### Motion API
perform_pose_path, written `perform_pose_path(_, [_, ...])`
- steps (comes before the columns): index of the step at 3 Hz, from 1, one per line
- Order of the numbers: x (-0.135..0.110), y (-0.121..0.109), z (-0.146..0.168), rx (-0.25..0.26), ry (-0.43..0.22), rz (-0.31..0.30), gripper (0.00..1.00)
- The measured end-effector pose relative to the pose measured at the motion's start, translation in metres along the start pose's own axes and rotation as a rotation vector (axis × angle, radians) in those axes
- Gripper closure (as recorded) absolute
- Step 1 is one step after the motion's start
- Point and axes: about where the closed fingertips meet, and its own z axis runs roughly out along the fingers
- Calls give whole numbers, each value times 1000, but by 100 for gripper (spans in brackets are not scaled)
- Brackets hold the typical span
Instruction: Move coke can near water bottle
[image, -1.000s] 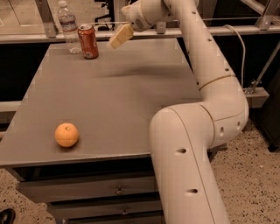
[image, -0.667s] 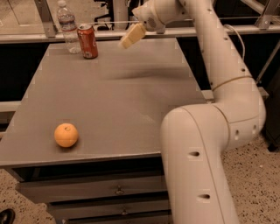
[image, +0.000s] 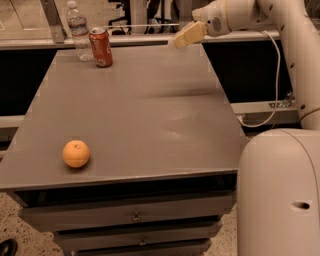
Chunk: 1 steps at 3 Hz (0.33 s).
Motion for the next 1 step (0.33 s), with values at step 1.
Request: perform_pose_path(1, [6, 4, 11, -16, 17, -1, 0])
